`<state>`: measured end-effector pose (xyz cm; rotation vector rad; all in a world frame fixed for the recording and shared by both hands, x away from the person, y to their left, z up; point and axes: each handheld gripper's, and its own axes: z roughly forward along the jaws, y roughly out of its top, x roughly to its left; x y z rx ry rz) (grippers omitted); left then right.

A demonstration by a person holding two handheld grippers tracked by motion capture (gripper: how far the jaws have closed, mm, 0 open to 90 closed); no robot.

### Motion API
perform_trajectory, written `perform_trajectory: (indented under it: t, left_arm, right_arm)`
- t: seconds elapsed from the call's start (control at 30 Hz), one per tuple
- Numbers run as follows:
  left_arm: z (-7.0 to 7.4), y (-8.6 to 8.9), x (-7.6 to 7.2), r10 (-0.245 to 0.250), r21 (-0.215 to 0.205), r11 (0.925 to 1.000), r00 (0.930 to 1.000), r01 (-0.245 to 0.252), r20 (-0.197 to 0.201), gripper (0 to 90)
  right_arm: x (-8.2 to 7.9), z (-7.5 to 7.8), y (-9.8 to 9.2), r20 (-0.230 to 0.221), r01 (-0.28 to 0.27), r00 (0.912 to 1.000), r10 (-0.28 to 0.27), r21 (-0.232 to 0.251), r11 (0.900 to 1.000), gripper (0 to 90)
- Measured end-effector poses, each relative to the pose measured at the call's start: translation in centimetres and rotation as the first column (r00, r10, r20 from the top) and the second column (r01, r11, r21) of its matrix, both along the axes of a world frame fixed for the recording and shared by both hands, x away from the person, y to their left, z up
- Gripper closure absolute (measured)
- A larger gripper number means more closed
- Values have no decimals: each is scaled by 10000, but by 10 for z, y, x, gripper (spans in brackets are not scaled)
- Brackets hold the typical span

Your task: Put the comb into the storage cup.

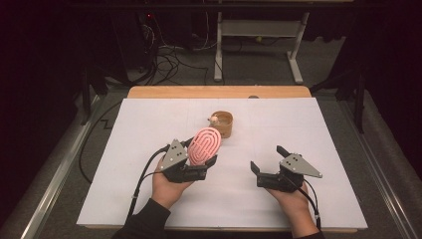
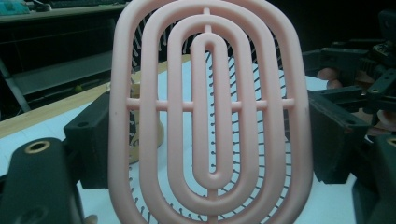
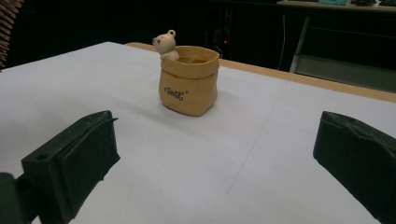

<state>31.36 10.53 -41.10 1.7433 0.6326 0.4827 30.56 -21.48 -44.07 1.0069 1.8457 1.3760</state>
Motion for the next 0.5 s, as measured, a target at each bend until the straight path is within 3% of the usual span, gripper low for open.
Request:
perform_trajectory:
  t: [0.5]
  left_arm:
    - [-3,-4,-2,-61,103,9999,10000,60,51,184]
  right_arm:
    - [-5,9,8,-53,-582,9983,584,317,9978,3]
